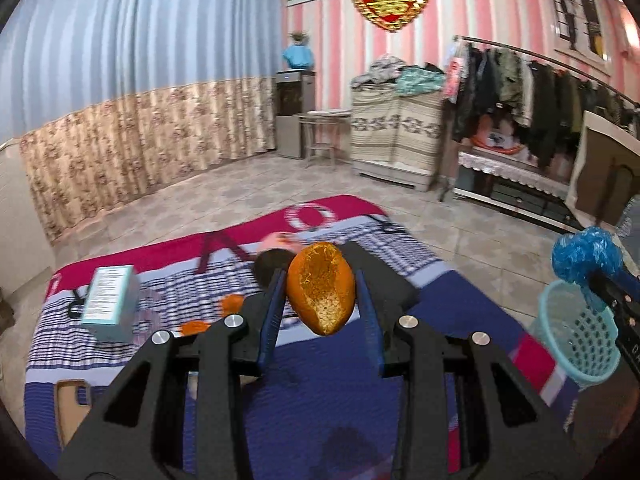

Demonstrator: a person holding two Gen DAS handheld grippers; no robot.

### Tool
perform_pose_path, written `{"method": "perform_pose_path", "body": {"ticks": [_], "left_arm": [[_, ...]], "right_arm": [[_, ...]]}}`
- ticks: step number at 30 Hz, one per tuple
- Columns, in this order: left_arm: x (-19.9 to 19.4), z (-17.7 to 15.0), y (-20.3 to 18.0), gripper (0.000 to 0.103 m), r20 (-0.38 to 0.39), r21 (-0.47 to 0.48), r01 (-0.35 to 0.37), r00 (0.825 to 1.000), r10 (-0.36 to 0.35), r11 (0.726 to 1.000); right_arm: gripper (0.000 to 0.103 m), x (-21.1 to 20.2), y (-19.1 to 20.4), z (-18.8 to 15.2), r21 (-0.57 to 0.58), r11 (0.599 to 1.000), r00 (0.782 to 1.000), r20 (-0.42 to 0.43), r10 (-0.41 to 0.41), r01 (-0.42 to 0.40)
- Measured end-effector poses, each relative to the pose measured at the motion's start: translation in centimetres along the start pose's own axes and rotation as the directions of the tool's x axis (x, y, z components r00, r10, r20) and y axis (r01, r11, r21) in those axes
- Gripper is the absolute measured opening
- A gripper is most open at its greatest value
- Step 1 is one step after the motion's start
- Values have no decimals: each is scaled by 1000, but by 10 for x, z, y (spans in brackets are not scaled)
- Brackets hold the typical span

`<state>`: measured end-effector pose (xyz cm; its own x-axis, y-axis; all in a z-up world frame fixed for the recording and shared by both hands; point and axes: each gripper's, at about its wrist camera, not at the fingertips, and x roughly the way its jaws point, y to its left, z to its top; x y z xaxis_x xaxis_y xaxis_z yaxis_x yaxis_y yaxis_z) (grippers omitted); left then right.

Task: Collect trash
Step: 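Carry the peel and bag over the blue basket and open both grippers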

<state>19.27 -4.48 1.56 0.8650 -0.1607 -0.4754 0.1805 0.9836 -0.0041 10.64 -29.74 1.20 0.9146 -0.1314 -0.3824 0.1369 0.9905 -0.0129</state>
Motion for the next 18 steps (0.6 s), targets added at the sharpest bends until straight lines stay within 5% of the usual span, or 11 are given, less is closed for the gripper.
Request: {"method": "perform_pose_path", "body": {"ticks": [18], "left_arm": [[7,15,-164,35,-5,128,237,971,-238,963]], "right_arm": [[31,-18,-148,-28,290,930,972,-8,-233,226]]}}
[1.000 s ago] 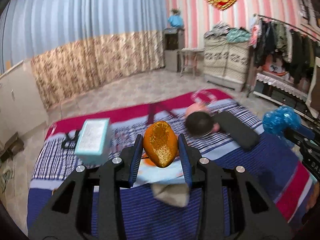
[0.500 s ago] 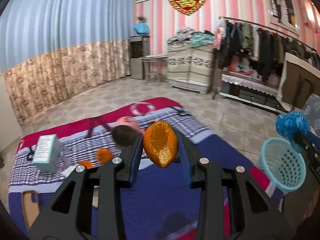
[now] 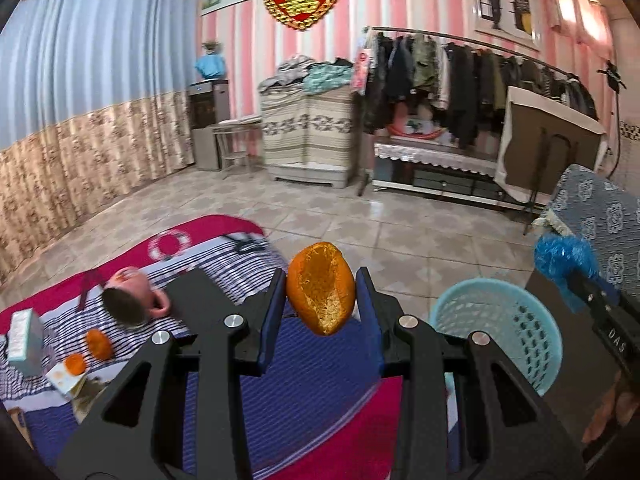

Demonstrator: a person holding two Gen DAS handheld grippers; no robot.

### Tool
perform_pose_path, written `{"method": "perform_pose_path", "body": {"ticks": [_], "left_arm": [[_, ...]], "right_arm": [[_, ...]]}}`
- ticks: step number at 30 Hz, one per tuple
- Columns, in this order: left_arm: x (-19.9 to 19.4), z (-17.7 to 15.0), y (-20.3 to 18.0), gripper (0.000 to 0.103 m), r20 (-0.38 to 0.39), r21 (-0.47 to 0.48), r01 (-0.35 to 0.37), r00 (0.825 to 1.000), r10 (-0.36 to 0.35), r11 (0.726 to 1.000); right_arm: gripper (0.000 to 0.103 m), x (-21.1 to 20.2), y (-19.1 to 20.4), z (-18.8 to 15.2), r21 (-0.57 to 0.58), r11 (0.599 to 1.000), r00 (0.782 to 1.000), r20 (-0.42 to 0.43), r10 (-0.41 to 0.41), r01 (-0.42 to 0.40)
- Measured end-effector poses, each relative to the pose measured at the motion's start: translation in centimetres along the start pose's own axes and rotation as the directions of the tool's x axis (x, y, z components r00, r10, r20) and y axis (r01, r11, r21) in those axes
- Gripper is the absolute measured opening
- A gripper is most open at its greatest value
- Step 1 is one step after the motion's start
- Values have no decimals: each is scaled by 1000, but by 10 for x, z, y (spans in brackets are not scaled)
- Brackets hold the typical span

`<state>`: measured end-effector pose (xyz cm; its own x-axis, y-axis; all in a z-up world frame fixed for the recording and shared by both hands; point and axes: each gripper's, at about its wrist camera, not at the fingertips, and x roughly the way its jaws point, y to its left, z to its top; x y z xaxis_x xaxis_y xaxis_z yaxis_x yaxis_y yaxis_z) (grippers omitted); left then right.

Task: Collect trash
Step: 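Carry the peel and bag over the blue basket and open both grippers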

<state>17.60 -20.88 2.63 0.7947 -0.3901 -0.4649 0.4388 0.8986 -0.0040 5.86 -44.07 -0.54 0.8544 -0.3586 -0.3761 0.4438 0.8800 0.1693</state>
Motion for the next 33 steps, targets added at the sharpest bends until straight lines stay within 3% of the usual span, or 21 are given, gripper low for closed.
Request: {"method": "perform_pose_path", "body": {"ticks": [5,13,19,31,33], "left_arm": [[23,6,-26,35,-21,-39,73,997,-74,997],[74,1,-77,35,-77,23,107,991,-105,994],[107,-32,-103,35,-135,53,169,978,-161,984],[127,-55,-162,36,-141,168,248,964,-226,954],[128,-52,-167,44,-138,171,258,962,-237,951]], "right_arm": [[31,5,-21,-3,23,998,999,-3,-52,52],[31,25,-58,-10,63,989,991,-37,-130,132],[31,40,-76,-19,68,982,983,-70,-170,175],[31,55,-87,-35,81,976,974,-125,-189,200],[31,59,-89,-38,82,976,972,-137,-188,201]]}}
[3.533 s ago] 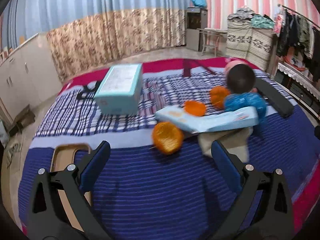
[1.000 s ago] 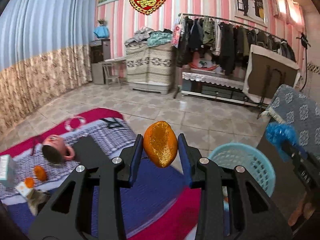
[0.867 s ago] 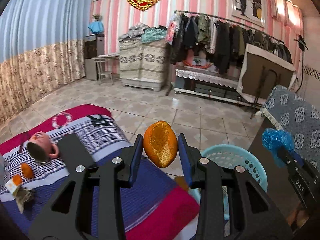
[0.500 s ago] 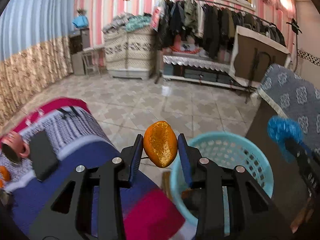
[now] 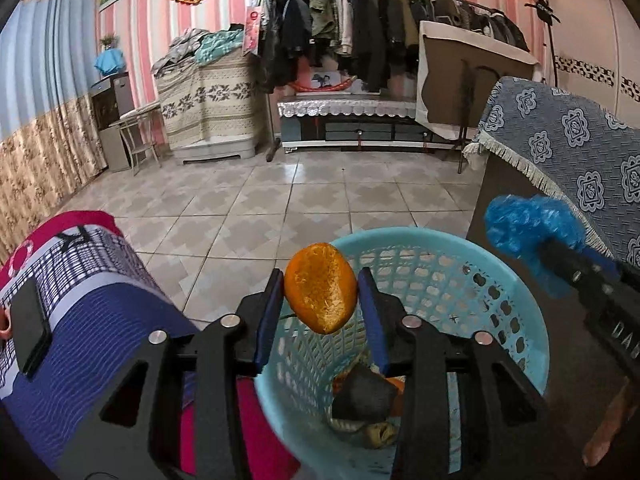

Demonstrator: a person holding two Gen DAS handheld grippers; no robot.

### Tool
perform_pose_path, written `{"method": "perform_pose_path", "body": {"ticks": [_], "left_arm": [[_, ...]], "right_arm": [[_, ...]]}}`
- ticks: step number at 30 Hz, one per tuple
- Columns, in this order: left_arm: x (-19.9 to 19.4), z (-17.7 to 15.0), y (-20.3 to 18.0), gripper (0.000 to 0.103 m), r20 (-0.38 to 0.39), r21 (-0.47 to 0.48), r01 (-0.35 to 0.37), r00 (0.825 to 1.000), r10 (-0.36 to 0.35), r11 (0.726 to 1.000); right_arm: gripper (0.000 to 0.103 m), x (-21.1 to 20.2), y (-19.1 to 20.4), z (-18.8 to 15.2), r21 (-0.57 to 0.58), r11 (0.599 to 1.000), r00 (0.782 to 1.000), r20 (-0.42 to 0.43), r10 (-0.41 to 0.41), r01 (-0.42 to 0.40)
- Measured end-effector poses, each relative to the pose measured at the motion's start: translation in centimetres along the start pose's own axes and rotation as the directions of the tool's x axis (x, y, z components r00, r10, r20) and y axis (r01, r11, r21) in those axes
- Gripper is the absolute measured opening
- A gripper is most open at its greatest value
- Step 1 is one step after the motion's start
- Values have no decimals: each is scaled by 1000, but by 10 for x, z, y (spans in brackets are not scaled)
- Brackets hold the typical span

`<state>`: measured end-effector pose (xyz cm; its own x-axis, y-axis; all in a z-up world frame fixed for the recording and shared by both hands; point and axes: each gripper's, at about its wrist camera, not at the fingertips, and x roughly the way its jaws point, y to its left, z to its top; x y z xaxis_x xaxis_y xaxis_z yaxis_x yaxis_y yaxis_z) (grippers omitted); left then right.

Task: Collect trash
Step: 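Carry the peel and bag over the blue basket and open both grippers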

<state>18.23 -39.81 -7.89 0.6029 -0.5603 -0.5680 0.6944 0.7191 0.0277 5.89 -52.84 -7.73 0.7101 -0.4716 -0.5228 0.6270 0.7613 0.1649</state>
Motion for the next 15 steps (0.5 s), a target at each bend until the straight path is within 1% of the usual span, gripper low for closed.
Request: {"method": "perform_pose_path", "body": {"ticks": [2,5,10,12,15], "left_arm": [[-3,1,1,61,17,-7,1,1000,0,1000],[-9,4,11,74,44,-17,-29,999,30,999],[-22,6,35,82,77,-65,-73,994,78,995],[-28,5,41,85,87,-61,-114,989,119,992],[-40,0,53,90,90,-67,-166,981,172,984]], "right_arm": [[31,2,1,-2,-2,1000,1000,-8,-4,4],[31,6,1,-4,6,1000,1000,-21,-2,2],[31,21,15,-14,-20,1000,997,-73,9,-11],[31,24,20,-18,-22,1000,996,-86,16,-18],[33,25,29,-21,-34,999,996,-81,21,-24]]}}
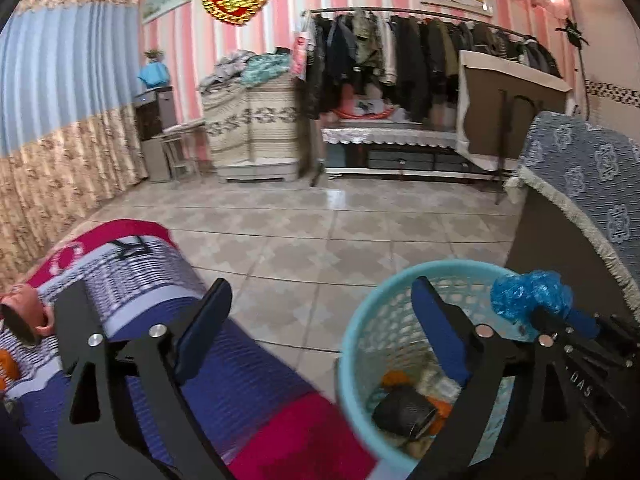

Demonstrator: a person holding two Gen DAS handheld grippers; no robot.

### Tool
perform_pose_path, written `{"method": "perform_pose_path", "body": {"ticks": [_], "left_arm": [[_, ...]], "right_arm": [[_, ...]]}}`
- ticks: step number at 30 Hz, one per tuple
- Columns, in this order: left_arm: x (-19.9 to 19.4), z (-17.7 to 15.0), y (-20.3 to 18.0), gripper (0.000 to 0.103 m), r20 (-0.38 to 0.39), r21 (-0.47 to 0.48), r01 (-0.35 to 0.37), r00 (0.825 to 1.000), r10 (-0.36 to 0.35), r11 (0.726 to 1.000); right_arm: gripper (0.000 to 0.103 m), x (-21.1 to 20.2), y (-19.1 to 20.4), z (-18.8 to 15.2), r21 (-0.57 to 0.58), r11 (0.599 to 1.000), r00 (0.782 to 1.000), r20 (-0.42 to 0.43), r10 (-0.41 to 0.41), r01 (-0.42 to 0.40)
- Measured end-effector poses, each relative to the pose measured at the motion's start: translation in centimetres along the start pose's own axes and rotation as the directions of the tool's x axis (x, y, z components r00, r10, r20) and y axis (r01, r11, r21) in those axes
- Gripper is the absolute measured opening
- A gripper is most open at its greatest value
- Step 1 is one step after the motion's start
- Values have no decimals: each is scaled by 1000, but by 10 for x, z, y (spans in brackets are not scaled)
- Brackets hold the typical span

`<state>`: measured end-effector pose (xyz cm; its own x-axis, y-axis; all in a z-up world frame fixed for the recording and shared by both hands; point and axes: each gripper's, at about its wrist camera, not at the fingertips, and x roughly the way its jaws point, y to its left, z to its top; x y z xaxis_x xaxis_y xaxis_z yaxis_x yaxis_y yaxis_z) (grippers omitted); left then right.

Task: Collect trash
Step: 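Carry the peel and bag over the blue basket and open both grippers, then move both grippers back over the bed toward the white paper and beige cloth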

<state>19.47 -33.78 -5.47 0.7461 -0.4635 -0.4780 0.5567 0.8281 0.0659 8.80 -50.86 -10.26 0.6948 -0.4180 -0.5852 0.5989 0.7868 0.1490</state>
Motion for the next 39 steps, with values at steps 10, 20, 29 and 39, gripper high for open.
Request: {"method": "perform_pose_path", "body": {"ticks": [10,20,29,39], "left_arm": [[-6,-5,42,91,-42,-13,-70,997,69,997],[-23,3,63,91,-33,-59,-65,997,63,996],[-71,8,95,97,-3,-92,-140,990,140,986],[-136,-19,174,97,-35,-221,-284,958,283,933]], "right_arm": [[70,5,29,-7,-50,999,999,32,-6,8],[94,-13,39,-2,-74,997,997,74,-7,12],[96,-45,74,-1,-124,990,990,110,87,-73],[96,-75,144,-14,-240,947,964,102,245,-215]]}}
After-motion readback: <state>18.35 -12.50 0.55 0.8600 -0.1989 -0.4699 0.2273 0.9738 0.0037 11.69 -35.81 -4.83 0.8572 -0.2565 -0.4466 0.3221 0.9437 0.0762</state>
